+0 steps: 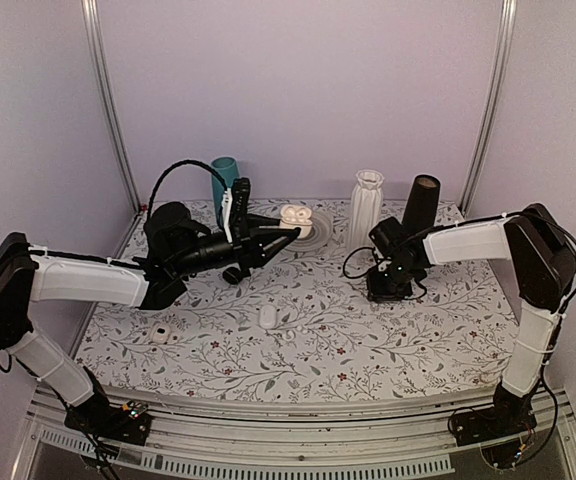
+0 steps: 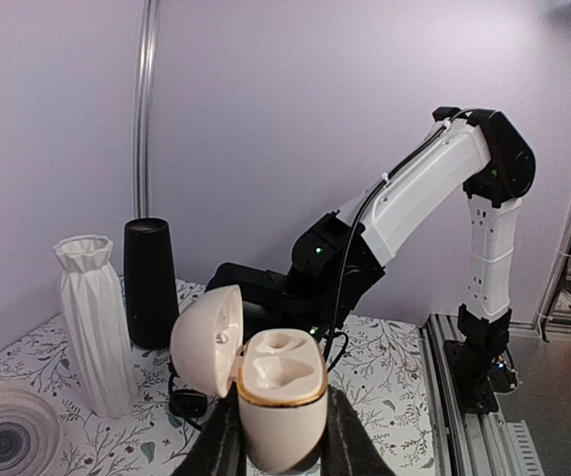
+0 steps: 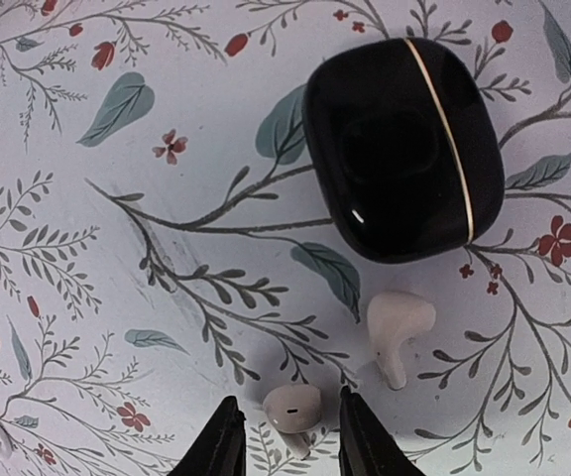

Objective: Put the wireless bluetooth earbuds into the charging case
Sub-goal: Pick up the left earbud from the center of the board.

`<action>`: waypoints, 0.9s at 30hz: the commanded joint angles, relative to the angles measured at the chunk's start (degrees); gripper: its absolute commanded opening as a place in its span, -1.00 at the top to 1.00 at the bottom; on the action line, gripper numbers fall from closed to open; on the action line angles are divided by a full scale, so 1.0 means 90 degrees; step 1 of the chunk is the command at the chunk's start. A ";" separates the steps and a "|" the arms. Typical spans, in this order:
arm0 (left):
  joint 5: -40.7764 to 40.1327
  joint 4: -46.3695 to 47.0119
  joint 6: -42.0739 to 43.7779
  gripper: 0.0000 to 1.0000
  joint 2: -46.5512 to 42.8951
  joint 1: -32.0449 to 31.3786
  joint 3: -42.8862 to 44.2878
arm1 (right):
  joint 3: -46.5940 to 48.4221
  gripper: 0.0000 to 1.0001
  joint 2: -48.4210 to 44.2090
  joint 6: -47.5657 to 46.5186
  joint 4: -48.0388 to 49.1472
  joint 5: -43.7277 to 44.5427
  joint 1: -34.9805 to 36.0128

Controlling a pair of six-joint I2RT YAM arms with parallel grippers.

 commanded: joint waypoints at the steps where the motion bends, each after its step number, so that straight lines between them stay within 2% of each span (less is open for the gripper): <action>1: 0.0016 0.0009 0.0067 1.00 -0.0142 0.0087 -0.0053 | 0.0230 0.35 0.0241 -0.0251 -0.0075 0.0049 -0.0013; 16: 0.0055 0.0047 0.0020 1.00 -0.0074 0.0092 0.0005 | 0.0620 0.39 0.0414 -0.0703 -0.0639 0.0551 0.0089; 27: 0.0062 0.0045 0.0005 1.00 -0.0071 0.0098 -0.0008 | 0.0644 0.41 0.0487 -0.0780 -0.0662 0.0451 0.0186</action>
